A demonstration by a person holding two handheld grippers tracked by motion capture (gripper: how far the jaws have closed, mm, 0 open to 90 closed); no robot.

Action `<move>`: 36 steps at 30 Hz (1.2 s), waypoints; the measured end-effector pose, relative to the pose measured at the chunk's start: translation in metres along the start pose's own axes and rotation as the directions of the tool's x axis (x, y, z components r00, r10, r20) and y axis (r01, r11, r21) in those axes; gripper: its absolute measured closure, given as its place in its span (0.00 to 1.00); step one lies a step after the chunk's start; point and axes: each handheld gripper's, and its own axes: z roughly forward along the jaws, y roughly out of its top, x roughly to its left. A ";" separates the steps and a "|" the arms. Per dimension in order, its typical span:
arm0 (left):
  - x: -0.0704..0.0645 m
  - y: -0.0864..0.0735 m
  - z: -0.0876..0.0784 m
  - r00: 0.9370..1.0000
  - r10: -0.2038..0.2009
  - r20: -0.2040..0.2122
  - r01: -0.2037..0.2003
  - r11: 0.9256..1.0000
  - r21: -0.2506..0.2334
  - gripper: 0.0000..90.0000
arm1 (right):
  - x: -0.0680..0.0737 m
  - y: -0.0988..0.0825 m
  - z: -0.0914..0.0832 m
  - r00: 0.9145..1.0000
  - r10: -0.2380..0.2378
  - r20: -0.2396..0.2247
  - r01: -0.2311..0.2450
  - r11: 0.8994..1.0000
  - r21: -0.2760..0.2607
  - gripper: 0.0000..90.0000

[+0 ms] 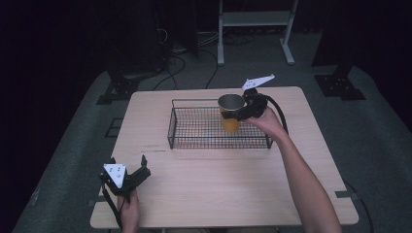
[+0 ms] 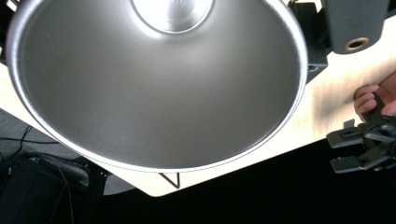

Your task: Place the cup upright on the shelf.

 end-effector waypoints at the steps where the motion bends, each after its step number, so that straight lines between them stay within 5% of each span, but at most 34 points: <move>1: 0.000 0.000 0.000 1.000 0.000 0.000 0.000 1.000 0.000 0.00 | -0.002 -0.001 0.003 1.000 -0.001 -0.006 0.001 1.000 -0.001 0.14; 36: 0.000 0.000 0.000 1.000 0.001 0.002 -0.001 1.000 0.000 0.00 | -0.028 -0.021 0.041 1.000 0.027 -0.009 -0.027 0.997 0.066 0.14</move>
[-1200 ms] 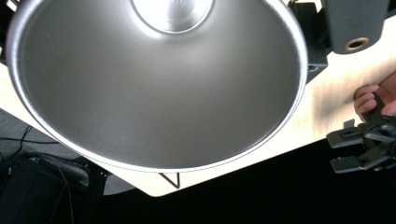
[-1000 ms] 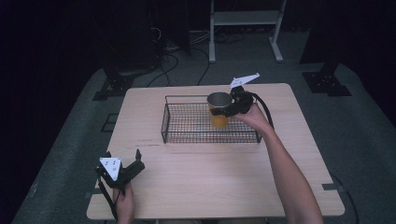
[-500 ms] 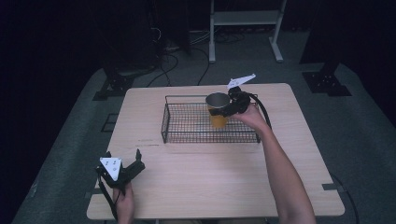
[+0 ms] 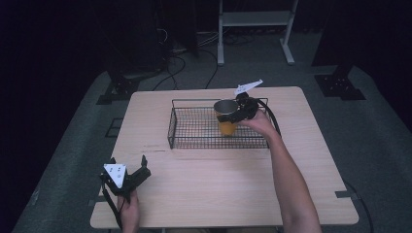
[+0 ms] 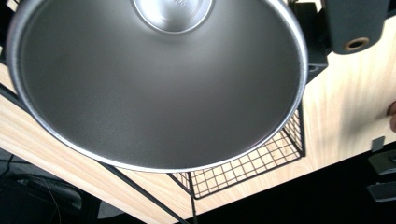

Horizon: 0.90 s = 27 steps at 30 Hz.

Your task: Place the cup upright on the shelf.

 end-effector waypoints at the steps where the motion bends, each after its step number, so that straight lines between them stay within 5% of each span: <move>1: 0.000 0.000 0.000 1.000 0.000 0.000 0.000 1.000 0.000 0.00 | 0.000 -0.001 0.001 1.000 0.002 -0.003 -0.002 1.000 0.002 0.14; 27: -0.001 0.000 0.000 1.000 0.007 -0.001 -0.007 1.000 0.000 0.00 | -0.003 -0.013 0.019 1.000 -0.026 -0.003 0.026 0.996 0.081 0.13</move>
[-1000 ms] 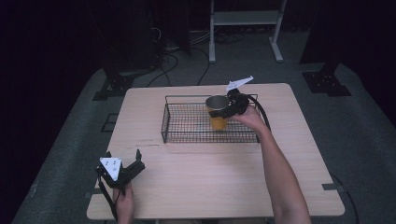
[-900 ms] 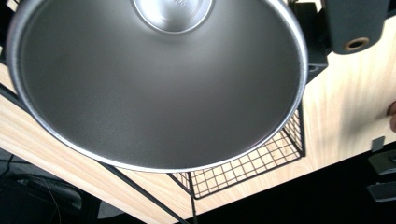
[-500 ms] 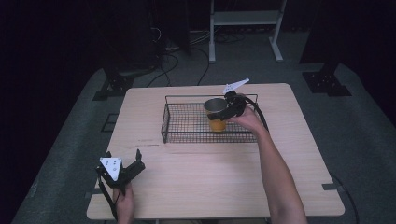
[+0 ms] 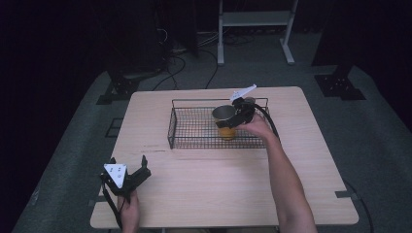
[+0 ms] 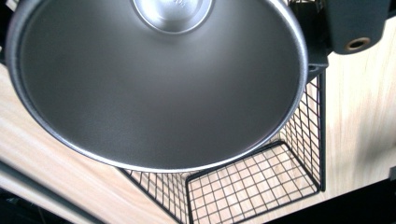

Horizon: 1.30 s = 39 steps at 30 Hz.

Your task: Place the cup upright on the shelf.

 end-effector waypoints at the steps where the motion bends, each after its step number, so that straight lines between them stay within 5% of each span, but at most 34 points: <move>1: 0.000 0.000 0.000 1.000 0.000 0.000 0.000 1.000 -0.001 0.00 | 0.000 -0.001 0.001 1.000 0.000 0.000 0.000 1.000 0.003 0.13; 19: 0.000 0.000 0.000 1.000 0.004 -0.001 -0.004 1.000 -0.001 0.00 | 0.002 -0.001 -0.007 0.998 -0.033 0.051 0.032 0.999 0.010 0.02; 39: -0.001 0.000 0.000 1.000 0.010 -0.003 -0.010 1.000 0.001 0.00 | 0.008 -0.003 -0.014 0.999 -0.042 0.027 0.042 0.999 -0.001 0.00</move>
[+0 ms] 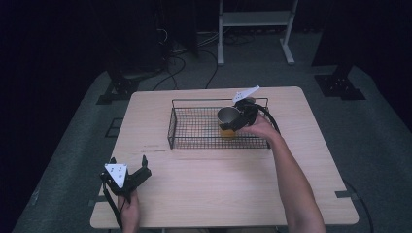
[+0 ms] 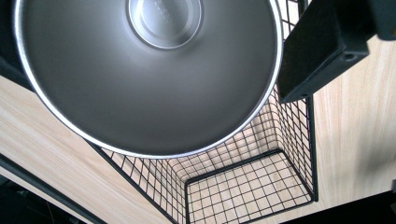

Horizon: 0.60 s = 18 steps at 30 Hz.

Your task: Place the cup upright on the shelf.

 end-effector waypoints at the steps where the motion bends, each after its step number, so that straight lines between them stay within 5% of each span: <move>1: 0.000 0.000 0.000 1.000 0.001 -0.001 -0.001 1.000 -0.001 0.00 | 0.000 -0.001 -0.002 1.000 0.003 0.000 -0.003 1.000 -0.002 0.00; 18: 0.000 0.000 0.001 1.000 -0.002 -0.005 0.002 1.000 0.001 0.00 | 0.002 -0.003 -0.026 1.000 -0.006 -0.010 0.006 1.000 -0.020 0.00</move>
